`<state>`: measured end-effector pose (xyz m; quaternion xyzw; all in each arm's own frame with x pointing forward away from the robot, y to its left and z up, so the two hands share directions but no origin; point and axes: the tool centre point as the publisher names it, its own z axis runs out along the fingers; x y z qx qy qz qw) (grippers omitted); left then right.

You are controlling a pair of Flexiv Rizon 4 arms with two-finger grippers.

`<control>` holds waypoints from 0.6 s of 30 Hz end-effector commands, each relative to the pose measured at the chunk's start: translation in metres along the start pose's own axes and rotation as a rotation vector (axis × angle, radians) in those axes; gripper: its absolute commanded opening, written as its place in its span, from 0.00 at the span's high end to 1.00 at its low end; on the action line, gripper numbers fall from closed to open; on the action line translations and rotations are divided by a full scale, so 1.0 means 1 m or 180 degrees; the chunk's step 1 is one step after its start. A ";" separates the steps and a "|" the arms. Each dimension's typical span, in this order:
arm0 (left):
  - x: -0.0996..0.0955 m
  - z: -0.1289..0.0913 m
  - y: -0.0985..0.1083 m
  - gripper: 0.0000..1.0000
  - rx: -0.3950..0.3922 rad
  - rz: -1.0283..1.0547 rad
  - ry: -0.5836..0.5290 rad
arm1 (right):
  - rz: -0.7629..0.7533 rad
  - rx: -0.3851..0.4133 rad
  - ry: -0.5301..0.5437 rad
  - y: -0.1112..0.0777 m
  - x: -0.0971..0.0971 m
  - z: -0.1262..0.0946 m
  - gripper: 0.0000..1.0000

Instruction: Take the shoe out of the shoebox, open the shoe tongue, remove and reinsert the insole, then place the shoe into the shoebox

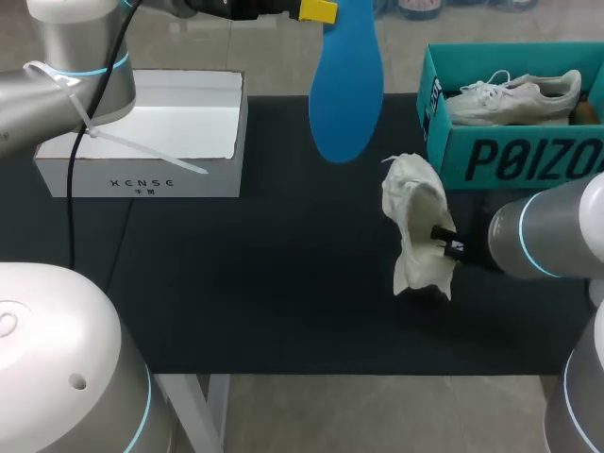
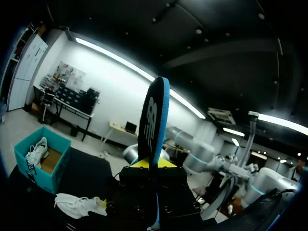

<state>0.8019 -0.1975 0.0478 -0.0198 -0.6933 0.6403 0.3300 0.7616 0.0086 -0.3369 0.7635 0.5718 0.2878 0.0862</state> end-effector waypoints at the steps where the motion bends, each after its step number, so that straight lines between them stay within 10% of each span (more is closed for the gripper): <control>1: 0.001 0.000 0.000 1.00 -0.0001 -0.0002 -0.0009 | 0.0787 -0.0321 -0.0025 -0.010 0.006 0.009 1.00; 18: 0.001 0.000 0.000 1.00 -0.0001 -0.0002 -0.0009 | -0.0059 -0.0279 -0.0181 -0.027 0.023 0.028 1.00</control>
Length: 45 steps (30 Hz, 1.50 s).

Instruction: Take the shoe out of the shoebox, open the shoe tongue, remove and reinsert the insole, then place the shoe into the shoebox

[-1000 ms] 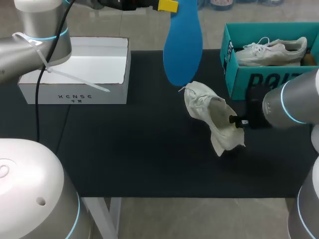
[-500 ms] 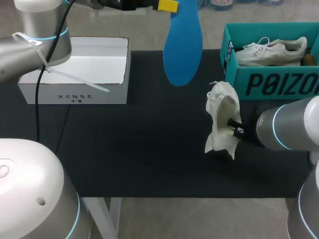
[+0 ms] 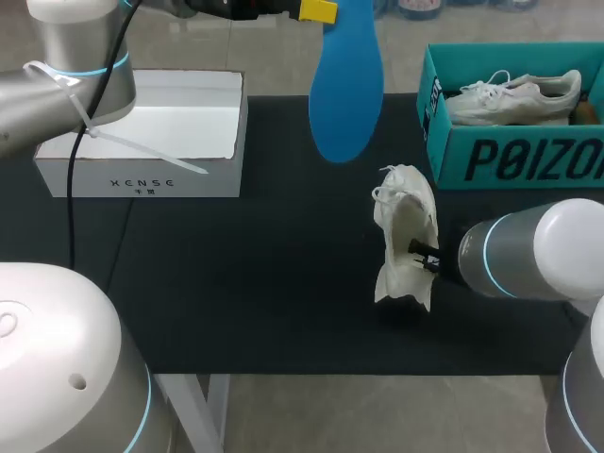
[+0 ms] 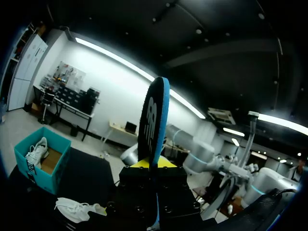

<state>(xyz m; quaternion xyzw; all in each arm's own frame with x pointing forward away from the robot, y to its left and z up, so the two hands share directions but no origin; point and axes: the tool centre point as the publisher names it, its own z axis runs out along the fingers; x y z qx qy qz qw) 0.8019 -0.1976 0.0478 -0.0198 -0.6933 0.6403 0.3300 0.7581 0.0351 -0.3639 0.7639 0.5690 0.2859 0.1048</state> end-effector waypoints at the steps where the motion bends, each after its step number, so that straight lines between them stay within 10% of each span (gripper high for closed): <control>1: 0.001 0.000 0.000 1.00 -0.0001 -0.0002 -0.0009 | -0.0049 -0.0178 -0.0112 -0.003 0.007 0.003 1.00; 21: 0.001 0.000 0.000 1.00 -0.0001 -0.0002 -0.0009 | -0.0237 0.0008 -0.0184 -0.009 0.000 0.021 1.00; 22: 0.001 0.000 0.000 1.00 -0.0001 -0.0002 -0.0009 | -0.0231 0.0012 -0.0196 -0.010 -0.001 0.021 0.83; 23: 0.001 0.000 0.000 1.00 -0.0001 -0.0002 -0.0009 | -0.0227 0.0017 -0.0204 -0.010 -0.001 0.021 0.21; 24: 0.001 0.000 0.000 1.00 -0.0001 -0.0002 -0.0009 | -0.0214 0.0020 -0.0209 -0.009 -0.002 0.020 0.00; 45: 0.001 0.000 0.000 1.00 -0.0001 -0.0002 -0.0009 | 0.0077 0.0186 0.0607 0.030 0.006 -0.047 0.00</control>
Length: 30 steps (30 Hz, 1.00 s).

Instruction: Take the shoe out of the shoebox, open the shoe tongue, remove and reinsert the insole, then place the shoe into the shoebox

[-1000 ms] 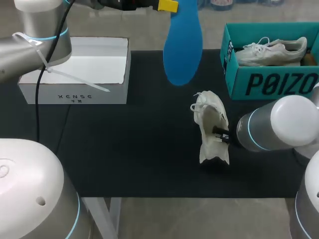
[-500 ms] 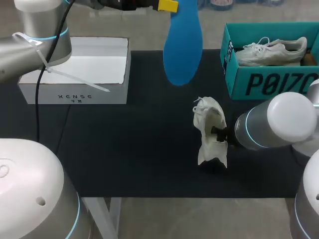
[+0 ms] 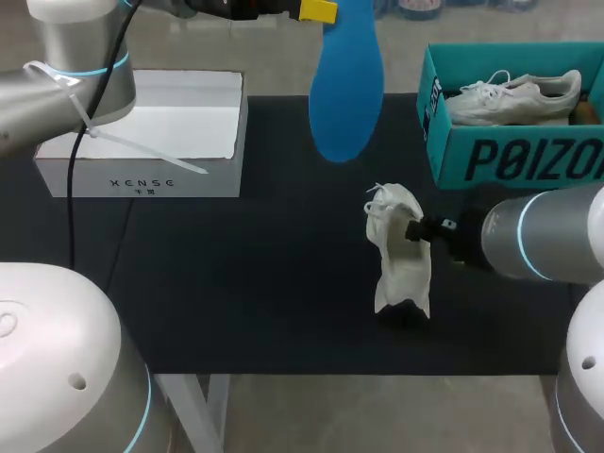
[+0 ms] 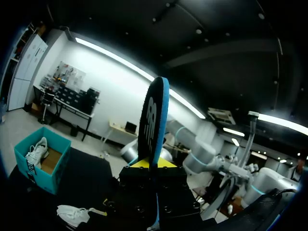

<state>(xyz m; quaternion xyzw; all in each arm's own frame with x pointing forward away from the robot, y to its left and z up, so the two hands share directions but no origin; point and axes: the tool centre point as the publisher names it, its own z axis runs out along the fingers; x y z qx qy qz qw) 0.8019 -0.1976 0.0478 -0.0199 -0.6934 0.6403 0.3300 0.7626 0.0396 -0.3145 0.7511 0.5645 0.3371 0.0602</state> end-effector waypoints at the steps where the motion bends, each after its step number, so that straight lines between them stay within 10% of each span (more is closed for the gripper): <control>1: 0.001 0.000 0.000 1.00 -0.0001 -0.0002 -0.0010 | -0.0002 0.0174 0.0173 0.004 -0.013 -0.012 0.00; 7: 0.001 0.000 0.000 1.00 -0.0001 -0.0002 -0.0010 | -0.0002 0.0174 0.0173 0.004 -0.013 -0.012 0.00; 16: 0.001 0.000 0.000 1.00 -0.0001 -0.0002 -0.0010 | 0.2231 0.2699 0.0974 0.029 0.004 -0.040 0.00; 23: 0.001 0.000 0.000 1.00 -0.0001 -0.0002 -0.0010 | 0.3051 0.4680 0.1732 0.031 0.001 -0.030 0.00; 30: 0.001 0.000 0.000 1.00 -0.0001 -0.0002 -0.0010 | 0.3141 0.4933 0.2243 0.045 -0.002 -0.022 0.00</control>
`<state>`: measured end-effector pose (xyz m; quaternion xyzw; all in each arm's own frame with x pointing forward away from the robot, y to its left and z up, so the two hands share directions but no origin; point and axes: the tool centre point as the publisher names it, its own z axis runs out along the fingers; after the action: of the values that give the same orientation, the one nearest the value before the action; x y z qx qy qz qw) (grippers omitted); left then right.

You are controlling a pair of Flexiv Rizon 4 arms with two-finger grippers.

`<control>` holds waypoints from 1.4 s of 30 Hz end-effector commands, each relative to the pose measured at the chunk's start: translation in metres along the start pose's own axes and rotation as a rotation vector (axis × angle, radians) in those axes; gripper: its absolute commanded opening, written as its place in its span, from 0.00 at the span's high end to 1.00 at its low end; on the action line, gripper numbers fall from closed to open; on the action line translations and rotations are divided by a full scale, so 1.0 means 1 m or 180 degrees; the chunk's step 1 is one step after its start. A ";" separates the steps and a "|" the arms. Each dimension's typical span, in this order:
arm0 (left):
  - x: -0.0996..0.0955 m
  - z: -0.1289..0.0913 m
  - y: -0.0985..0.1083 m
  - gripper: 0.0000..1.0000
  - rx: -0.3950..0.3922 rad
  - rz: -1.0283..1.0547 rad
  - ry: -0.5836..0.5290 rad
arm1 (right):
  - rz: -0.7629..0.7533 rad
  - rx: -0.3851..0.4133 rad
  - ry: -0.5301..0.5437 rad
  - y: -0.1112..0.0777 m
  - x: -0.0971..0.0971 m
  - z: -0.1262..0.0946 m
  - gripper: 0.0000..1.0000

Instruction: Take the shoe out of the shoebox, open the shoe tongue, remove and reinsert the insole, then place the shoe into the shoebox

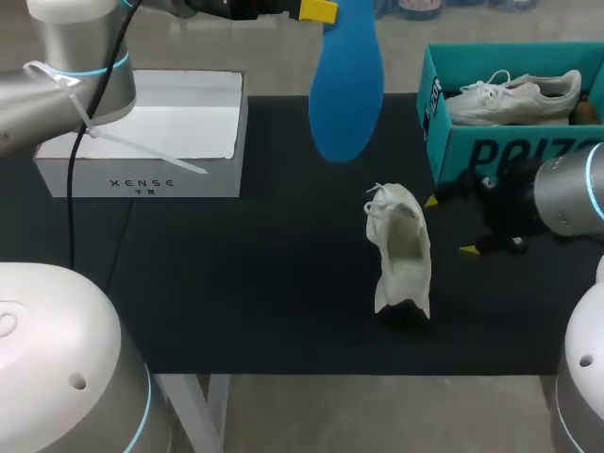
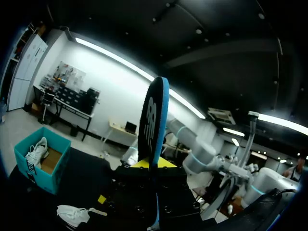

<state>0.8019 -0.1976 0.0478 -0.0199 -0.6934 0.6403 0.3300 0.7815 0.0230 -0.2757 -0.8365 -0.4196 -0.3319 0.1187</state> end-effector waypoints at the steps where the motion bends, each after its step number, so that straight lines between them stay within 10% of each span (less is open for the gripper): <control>1: 0.001 0.000 0.000 1.00 -0.0001 -0.0002 -0.0009 | 0.2120 0.4462 0.1142 0.010 -0.002 0.000 0.00; 12: 0.001 0.000 0.000 1.00 -0.0001 -0.0002 -0.0009 | 0.1832 0.5458 0.1901 0.014 0.016 -0.013 0.00; 22: 0.001 0.000 0.000 1.00 -0.0001 -0.0002 -0.0009 | 0.1078 0.5447 0.2491 -0.003 0.025 -0.042 0.00; 42: 0.001 0.000 0.000 1.00 -0.0001 -0.0002 -0.0009 | -0.0033 0.3580 0.2733 -0.021 0.037 -0.066 0.00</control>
<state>0.8019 -0.1976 0.0478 -0.0198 -0.6934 0.6403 0.3300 0.7509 0.0237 -0.2027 -0.4564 -0.4164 -0.3194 0.7186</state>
